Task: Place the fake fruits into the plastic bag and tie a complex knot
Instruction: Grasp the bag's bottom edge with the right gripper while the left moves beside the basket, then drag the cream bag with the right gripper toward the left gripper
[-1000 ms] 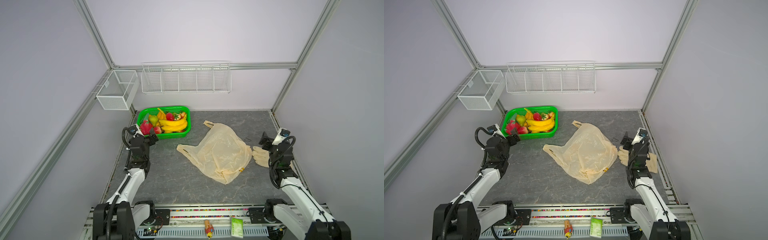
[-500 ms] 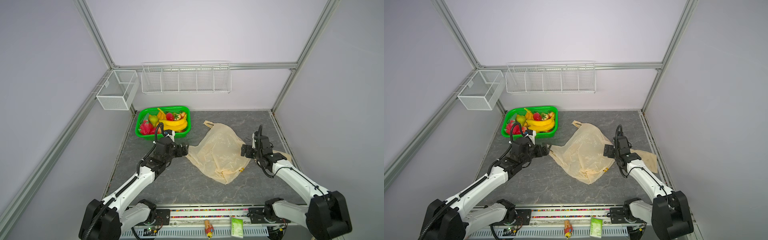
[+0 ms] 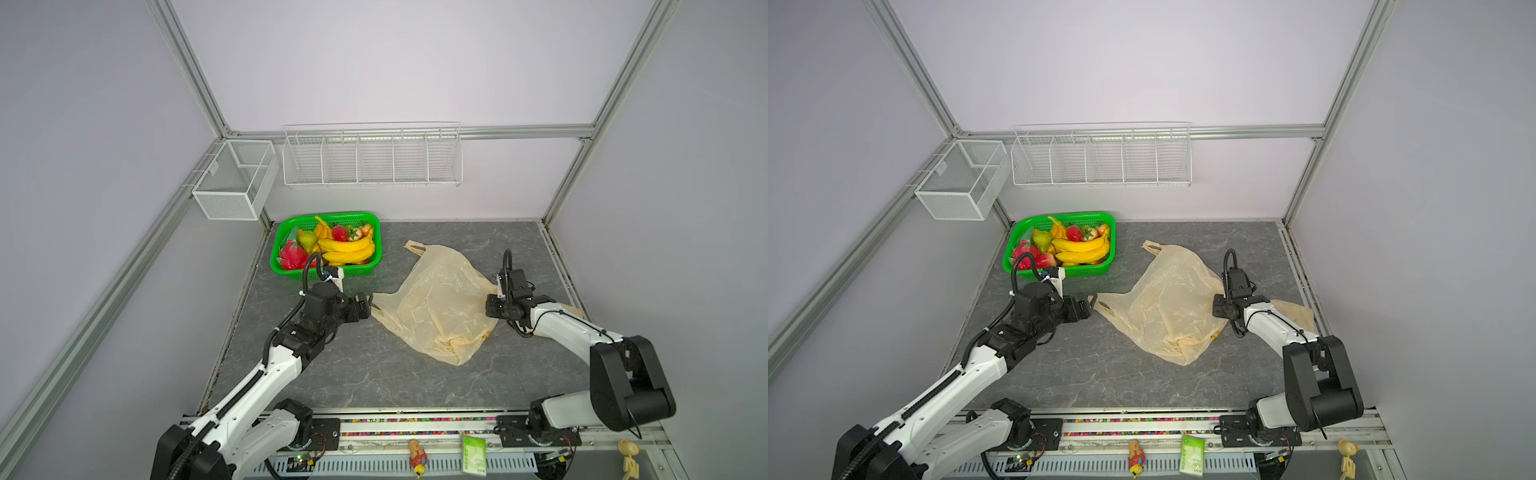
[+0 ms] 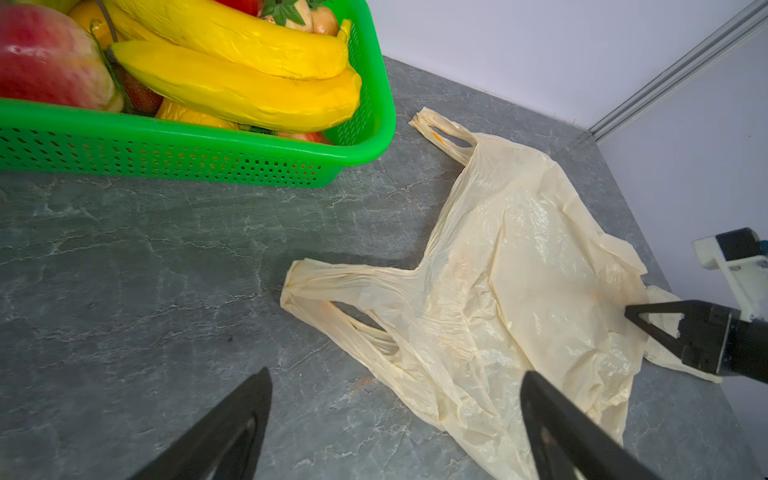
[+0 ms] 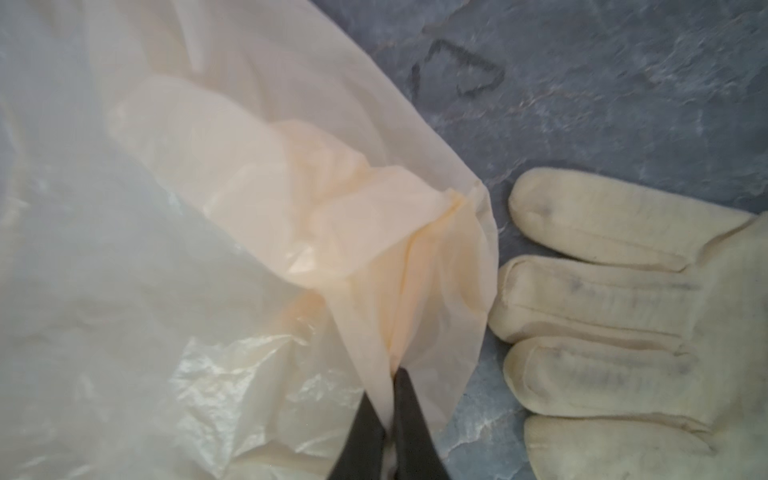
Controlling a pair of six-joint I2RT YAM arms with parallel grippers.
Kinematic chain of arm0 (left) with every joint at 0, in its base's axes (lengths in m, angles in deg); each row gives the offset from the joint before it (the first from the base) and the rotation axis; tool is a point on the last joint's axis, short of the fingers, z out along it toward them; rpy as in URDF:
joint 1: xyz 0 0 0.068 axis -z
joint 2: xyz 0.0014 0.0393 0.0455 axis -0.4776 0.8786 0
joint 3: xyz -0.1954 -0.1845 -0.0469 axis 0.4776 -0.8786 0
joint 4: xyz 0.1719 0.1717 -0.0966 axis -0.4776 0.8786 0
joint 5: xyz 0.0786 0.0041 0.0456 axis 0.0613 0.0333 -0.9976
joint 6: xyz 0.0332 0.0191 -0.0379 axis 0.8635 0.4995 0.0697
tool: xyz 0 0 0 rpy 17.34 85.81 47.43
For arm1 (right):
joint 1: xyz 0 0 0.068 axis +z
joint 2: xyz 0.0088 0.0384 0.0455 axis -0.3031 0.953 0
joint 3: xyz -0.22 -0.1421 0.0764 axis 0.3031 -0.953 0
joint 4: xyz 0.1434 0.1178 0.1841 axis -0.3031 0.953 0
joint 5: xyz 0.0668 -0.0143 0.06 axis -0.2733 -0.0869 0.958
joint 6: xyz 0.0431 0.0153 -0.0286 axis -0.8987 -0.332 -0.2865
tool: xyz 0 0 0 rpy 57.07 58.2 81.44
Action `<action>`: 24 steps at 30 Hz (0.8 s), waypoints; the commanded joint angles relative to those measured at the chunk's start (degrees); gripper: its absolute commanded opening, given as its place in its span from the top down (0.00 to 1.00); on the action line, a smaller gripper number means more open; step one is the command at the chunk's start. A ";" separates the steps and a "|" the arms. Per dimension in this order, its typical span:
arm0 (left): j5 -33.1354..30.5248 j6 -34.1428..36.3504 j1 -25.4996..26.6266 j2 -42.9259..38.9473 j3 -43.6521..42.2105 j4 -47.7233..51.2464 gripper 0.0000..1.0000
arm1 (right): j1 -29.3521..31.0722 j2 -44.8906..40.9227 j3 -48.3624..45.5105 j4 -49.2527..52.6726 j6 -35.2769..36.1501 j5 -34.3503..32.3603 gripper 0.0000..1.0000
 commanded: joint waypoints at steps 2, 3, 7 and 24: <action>-0.11 -0.61 0.11 -2.59 -0.39 1.26 0.06 | -1.78 -0.03 8.16 4.38 13.76 8.35 0.94; 0.38 -0.49 0.16 -2.94 -0.54 1.11 0.06 | -1.82 0.21 9.87 5.99 17.84 11.48 0.94; 1.18 -0.60 0.12 -4.38 -1.62 -1.89 0.06 | -2.98 0.44 14.62 9.64 25.53 19.24 0.94; 6.02 -1.56 0.44 5.47 2.30 -3.89 0.08 | -5.28 22.30 45.70 24.52 46.05 -3.40 0.85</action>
